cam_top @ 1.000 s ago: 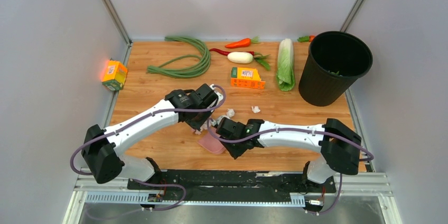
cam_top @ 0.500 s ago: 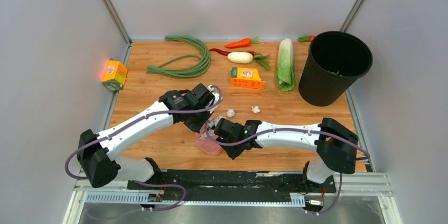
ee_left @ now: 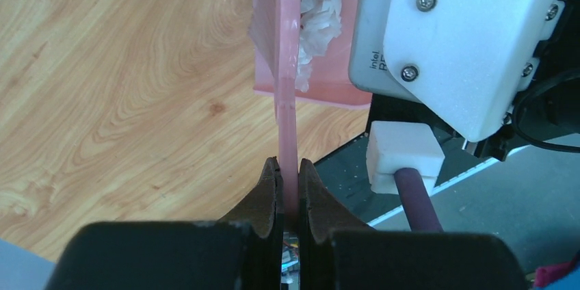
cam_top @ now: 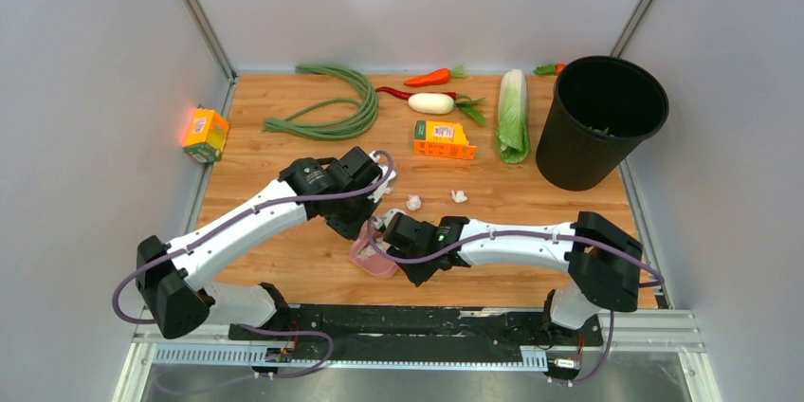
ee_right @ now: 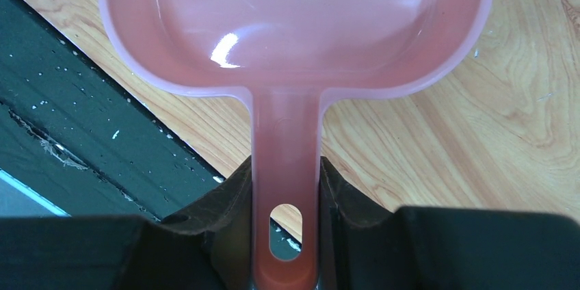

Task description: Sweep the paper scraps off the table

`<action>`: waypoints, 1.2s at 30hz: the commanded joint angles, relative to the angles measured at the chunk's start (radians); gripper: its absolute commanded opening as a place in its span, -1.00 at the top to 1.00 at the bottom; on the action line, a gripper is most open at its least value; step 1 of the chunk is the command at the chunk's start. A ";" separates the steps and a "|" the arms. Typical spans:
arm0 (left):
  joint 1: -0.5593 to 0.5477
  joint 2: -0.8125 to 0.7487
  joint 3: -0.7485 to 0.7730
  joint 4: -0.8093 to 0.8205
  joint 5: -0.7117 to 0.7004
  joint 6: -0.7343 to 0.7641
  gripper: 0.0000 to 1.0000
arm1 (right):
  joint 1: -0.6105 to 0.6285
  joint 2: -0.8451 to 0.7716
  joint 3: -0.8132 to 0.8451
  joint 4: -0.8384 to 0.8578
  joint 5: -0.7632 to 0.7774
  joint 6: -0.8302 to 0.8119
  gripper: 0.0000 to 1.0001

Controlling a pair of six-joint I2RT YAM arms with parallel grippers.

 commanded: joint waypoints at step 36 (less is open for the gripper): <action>-0.009 -0.052 0.420 -0.268 -0.265 -0.192 1.00 | 0.011 -0.142 0.030 0.082 0.091 0.081 1.00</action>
